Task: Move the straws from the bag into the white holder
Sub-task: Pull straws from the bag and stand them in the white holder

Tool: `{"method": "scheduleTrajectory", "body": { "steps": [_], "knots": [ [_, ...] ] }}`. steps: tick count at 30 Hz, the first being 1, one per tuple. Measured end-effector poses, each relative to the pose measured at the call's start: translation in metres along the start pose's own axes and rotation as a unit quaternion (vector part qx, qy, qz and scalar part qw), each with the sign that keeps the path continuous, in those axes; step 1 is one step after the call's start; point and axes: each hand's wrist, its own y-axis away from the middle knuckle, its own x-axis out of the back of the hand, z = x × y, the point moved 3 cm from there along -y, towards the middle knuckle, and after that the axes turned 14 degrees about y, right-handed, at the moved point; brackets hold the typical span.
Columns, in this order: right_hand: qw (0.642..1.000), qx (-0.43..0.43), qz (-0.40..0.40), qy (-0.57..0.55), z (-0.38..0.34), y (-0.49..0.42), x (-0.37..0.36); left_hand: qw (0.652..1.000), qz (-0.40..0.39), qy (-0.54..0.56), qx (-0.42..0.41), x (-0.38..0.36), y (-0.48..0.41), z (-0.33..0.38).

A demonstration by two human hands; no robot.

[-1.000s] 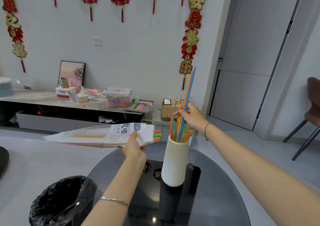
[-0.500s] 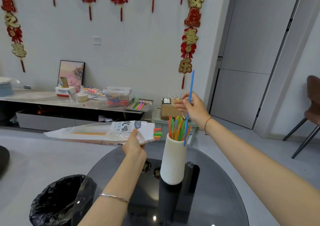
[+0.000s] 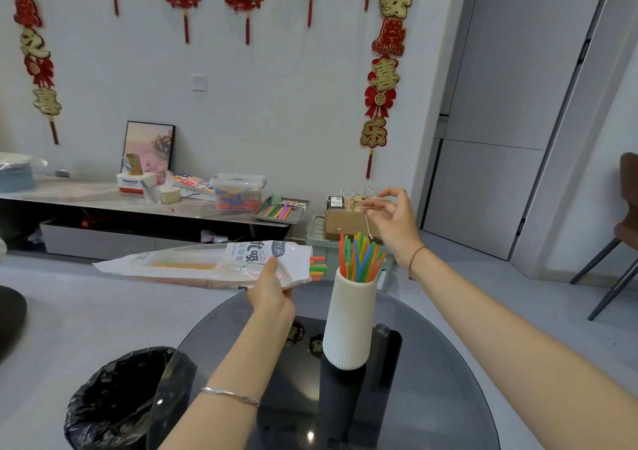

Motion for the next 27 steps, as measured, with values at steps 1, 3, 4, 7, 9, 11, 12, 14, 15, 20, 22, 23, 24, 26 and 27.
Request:
{"method": "scheduleTrajectory", "body": {
  "steps": [1,3,4,7,9,11,12,14,15,20,22,23,24,26,27],
  "knots": [
    [1.0,0.007,0.009,0.01,-0.002,0.0,0.003,1.0,-0.001,0.0,-0.002,0.0,0.0,0.0],
    [0.998,0.034,0.026,0.039,-0.008,0.002,0.007,1.0,-0.003,0.002,-0.003,0.0,0.001,0.001],
    [0.996,0.055,0.036,0.052,-0.011,0.004,0.007,1.0,-0.006,0.004,-0.001,0.0,0.002,0.001],
    [0.989,0.123,0.044,0.07,-0.026,0.021,-0.004,1.0,-0.013,0.01,-0.002,-0.002,0.004,0.004],
    [0.978,0.176,0.018,0.106,-0.033,0.038,-0.021,1.0,-0.013,0.026,-0.004,-0.004,0.004,0.008],
    [0.962,0.202,-0.013,0.184,-0.032,0.051,-0.043,0.999,-0.016,0.044,-0.005,-0.006,0.005,0.015],
    [0.956,0.193,-0.028,0.221,-0.03,0.056,-0.054,0.999,-0.02,0.048,-0.008,-0.008,0.006,0.019],
    [0.957,0.124,-0.071,0.252,-0.024,0.061,-0.074,0.998,-0.026,0.048,-0.018,-0.01,0.007,0.027],
    [0.963,0.08,-0.097,0.237,-0.022,0.061,-0.083,0.998,-0.028,0.048,-0.023,-0.011,0.008,0.03],
    [0.989,0.039,-0.113,0.09,-0.025,0.062,-0.109,0.997,-0.022,0.055,-0.043,-0.012,0.012,0.041],
    [0.991,0.04,-0.112,0.063,-0.023,0.061,-0.111,0.997,-0.021,0.063,-0.043,-0.012,0.012,0.044],
    [0.991,0.044,-0.113,0.063,-0.022,0.061,-0.11,0.997,-0.02,0.065,-0.041,-0.012,0.012,0.045],
    [0.99,0.05,-0.115,0.068,-0.021,0.06,-0.108,0.997,-0.02,0.066,-0.041,-0.011,0.011,0.047],
    [0.989,0.052,-0.119,0.071,-0.019,0.056,-0.102,0.996,-0.022,0.073,-0.041,-0.009,0.009,0.051],
    [0.989,0.049,-0.12,0.07,-0.018,0.053,-0.098,0.996,-0.02,0.077,-0.039,-0.008,0.007,0.053]
  ]
}}
